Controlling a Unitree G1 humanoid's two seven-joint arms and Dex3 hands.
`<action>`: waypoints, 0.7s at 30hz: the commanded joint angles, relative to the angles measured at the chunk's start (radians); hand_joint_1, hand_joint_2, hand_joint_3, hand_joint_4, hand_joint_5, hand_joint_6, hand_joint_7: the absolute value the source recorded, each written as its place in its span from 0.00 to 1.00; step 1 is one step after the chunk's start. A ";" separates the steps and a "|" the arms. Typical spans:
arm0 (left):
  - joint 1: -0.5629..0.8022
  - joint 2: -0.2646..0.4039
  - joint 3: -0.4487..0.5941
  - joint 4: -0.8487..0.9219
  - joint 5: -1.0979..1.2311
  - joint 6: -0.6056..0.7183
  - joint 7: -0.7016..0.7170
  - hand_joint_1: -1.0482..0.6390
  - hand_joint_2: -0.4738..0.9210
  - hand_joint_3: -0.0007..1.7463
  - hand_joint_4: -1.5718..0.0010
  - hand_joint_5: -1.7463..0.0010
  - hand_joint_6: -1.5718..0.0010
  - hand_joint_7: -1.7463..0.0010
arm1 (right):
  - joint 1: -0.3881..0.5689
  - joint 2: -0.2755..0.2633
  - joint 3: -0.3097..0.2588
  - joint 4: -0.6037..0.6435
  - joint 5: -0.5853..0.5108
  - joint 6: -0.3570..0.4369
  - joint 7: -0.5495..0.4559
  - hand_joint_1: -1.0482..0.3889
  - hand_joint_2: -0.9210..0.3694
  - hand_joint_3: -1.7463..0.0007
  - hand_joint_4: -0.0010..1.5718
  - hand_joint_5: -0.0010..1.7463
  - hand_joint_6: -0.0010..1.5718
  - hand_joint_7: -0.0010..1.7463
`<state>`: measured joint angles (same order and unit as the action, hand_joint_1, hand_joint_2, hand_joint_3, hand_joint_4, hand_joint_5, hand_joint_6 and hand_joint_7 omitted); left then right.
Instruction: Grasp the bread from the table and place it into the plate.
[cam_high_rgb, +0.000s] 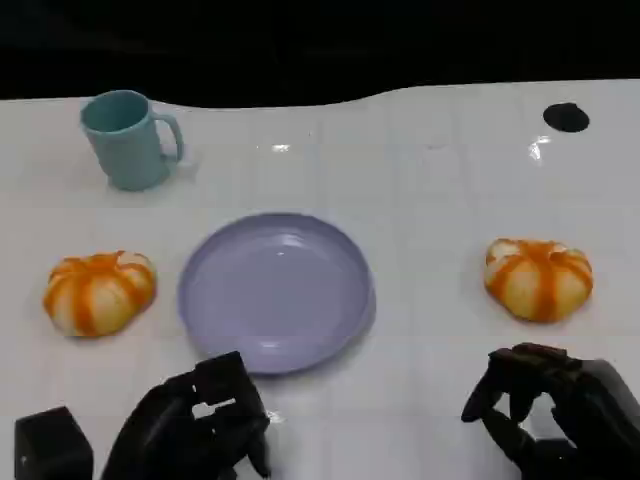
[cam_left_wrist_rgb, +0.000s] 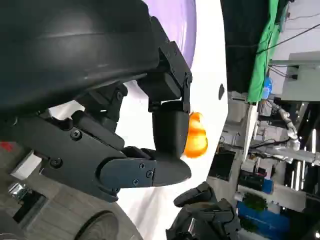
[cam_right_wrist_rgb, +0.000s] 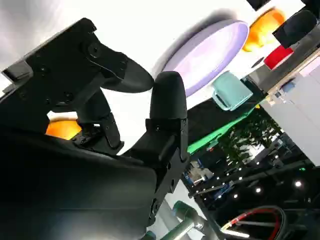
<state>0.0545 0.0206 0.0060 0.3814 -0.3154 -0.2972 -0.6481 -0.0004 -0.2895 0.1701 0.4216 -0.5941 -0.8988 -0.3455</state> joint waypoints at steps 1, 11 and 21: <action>0.000 0.018 0.007 -0.001 0.008 -0.011 -0.001 0.26 0.88 0.30 0.50 0.00 0.53 0.17 | -0.003 -0.014 -0.002 0.001 0.003 0.003 -0.004 0.61 0.39 0.35 0.50 0.99 0.47 0.72; -0.004 0.016 0.009 0.006 0.002 -0.012 -0.005 0.26 0.88 0.29 0.50 0.00 0.53 0.17 | -0.008 -0.014 -0.001 0.008 0.005 0.000 -0.004 0.61 0.39 0.35 0.50 0.99 0.48 0.71; -0.004 0.015 0.011 0.006 -0.001 -0.006 -0.006 0.26 0.88 0.29 0.50 0.00 0.53 0.17 | -0.010 -0.013 0.000 0.016 0.011 -0.008 -0.005 0.62 0.40 0.35 0.50 0.99 0.48 0.70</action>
<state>0.0528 0.0208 0.0070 0.3839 -0.3153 -0.2982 -0.6481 -0.0052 -0.2895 0.1714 0.4280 -0.5936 -0.8989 -0.3455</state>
